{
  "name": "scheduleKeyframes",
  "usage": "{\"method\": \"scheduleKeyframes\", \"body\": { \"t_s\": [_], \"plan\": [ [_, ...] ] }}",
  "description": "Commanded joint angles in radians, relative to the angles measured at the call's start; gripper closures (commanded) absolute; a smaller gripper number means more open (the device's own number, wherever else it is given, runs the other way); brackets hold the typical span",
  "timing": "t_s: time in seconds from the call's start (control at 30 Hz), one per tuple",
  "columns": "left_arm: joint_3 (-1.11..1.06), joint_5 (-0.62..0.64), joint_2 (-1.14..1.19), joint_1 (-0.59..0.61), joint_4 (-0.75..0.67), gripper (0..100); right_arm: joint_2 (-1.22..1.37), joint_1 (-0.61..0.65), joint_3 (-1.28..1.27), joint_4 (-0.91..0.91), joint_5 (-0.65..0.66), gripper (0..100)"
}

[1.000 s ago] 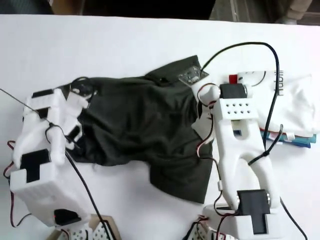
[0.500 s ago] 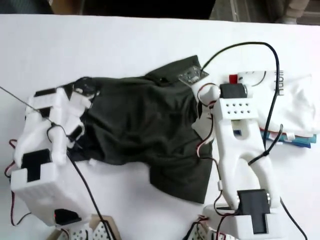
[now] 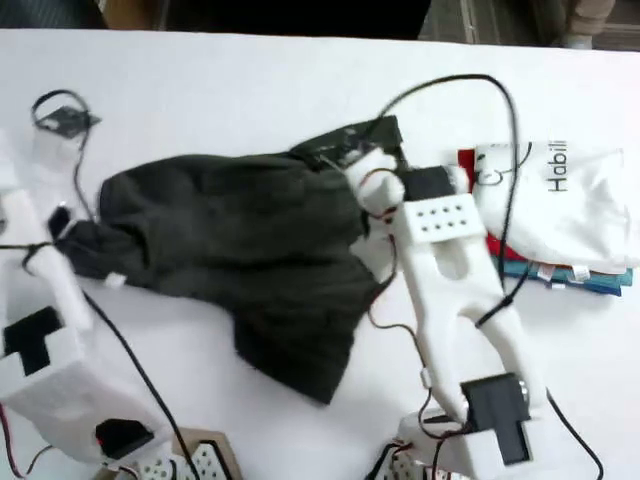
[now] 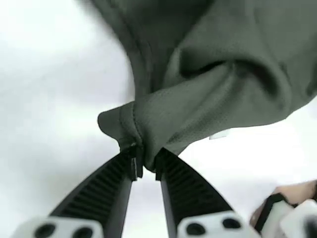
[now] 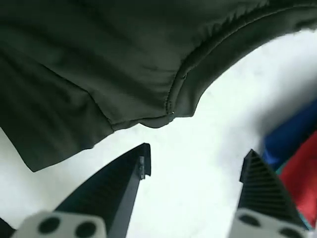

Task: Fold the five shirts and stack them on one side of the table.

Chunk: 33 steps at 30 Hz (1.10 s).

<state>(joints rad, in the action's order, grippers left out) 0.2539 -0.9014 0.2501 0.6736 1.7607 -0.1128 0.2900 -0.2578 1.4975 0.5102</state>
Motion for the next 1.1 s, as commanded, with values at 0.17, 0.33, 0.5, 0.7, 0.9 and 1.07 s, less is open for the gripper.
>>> {"method": "scheduleKeyframes", "body": {
  "t_s": [0.17,0.33,0.5,0.7,0.9,1.07],
  "plan": [
    [-0.166,-0.055,0.003,0.046,0.011,96,0.137,0.01,0.129,0.002,-0.006,70.4],
    [-0.245,-0.057,0.002,0.054,0.018,83,0.171,0.008,0.158,0.002,-0.005,70.4],
    [-0.311,-0.054,0.0,0.057,0.02,81,0.182,0.007,0.158,0.002,-0.003,70.4],
    [-0.349,-0.052,0.008,0.057,-0.025,81,0.183,0.005,0.158,0.002,0.029,70.4],
    [-0.349,-0.11,0.002,0.061,-0.258,81,0.183,0.005,0.158,0.002,0.034,70.4],
    [-0.344,-0.301,0.002,0.063,-0.381,82,0.183,0.005,0.158,-0.002,0.035,70.4]
  ]
}}
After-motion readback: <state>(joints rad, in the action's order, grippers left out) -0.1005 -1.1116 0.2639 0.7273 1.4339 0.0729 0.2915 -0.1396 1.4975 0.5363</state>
